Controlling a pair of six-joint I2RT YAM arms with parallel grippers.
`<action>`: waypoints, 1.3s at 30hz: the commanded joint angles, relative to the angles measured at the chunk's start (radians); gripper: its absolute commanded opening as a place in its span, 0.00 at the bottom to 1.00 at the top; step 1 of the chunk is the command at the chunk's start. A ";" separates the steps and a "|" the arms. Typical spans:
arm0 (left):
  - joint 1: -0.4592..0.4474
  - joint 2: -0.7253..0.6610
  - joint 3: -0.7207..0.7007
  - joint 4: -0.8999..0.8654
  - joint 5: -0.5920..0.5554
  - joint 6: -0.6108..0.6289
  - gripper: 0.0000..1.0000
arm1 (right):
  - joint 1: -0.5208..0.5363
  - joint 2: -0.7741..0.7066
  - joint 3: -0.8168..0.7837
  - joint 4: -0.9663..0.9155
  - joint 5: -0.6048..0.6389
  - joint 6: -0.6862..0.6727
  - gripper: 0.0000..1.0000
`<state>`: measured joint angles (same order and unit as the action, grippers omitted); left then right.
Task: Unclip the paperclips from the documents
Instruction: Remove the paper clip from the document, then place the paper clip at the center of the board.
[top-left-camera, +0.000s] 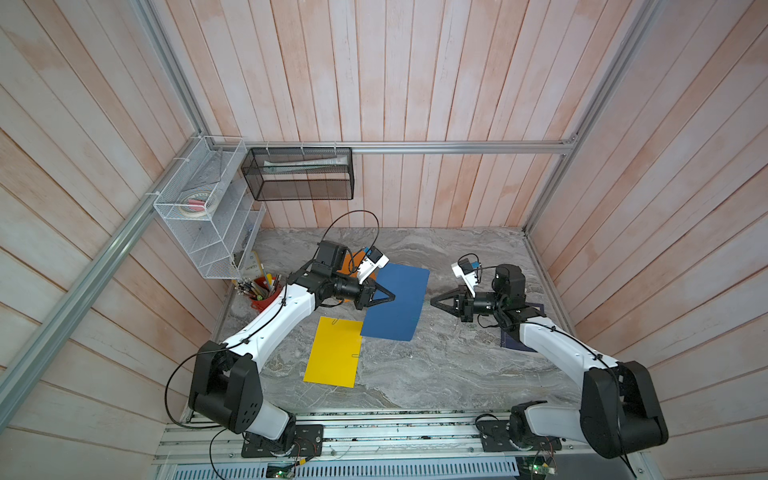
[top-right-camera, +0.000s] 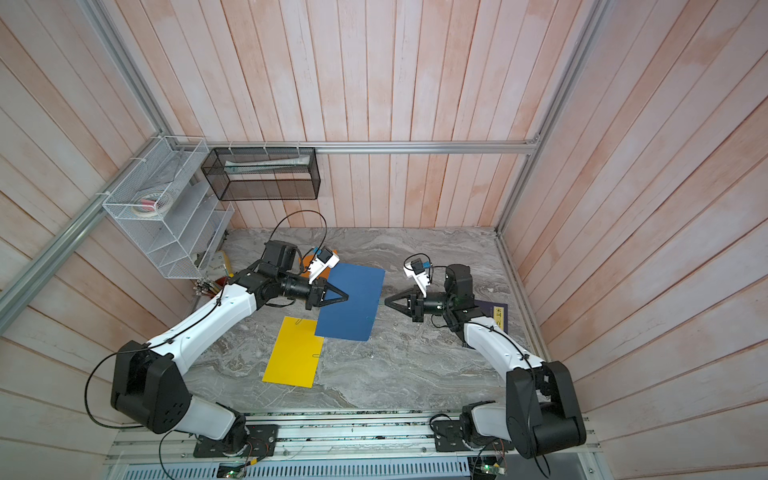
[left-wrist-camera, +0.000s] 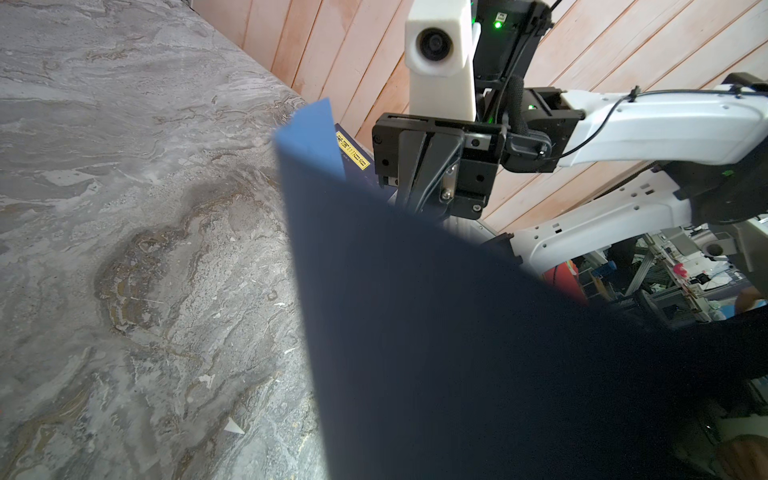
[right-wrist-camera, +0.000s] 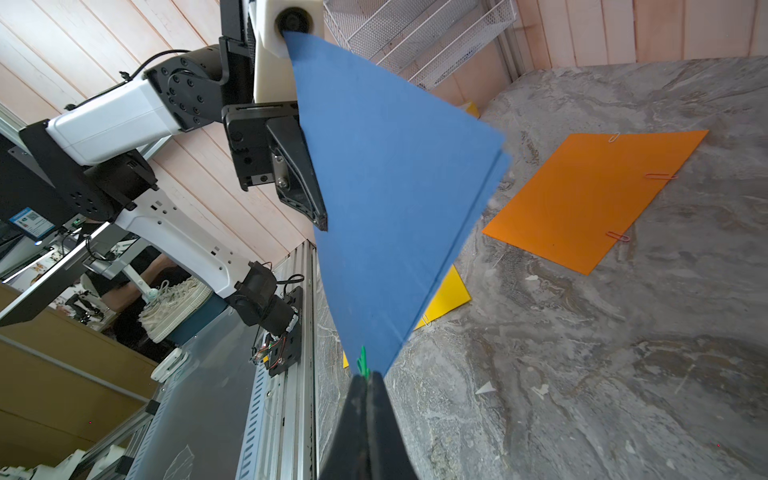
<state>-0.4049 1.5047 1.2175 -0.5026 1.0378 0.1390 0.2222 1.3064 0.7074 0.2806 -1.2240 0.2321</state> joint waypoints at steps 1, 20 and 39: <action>0.002 -0.027 0.027 -0.010 -0.010 0.021 0.00 | -0.027 -0.023 -0.006 -0.044 0.088 0.003 0.05; 0.000 -0.015 0.010 0.034 -0.017 -0.013 0.00 | -0.291 0.060 -0.129 -0.360 0.484 0.051 0.03; 0.001 -0.013 0.016 0.027 -0.019 -0.003 0.00 | -0.308 0.120 -0.179 -0.481 0.601 0.087 0.04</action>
<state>-0.4049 1.5028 1.2175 -0.4820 1.0302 0.1276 -0.0795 1.4067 0.5343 -0.1513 -0.6624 0.3042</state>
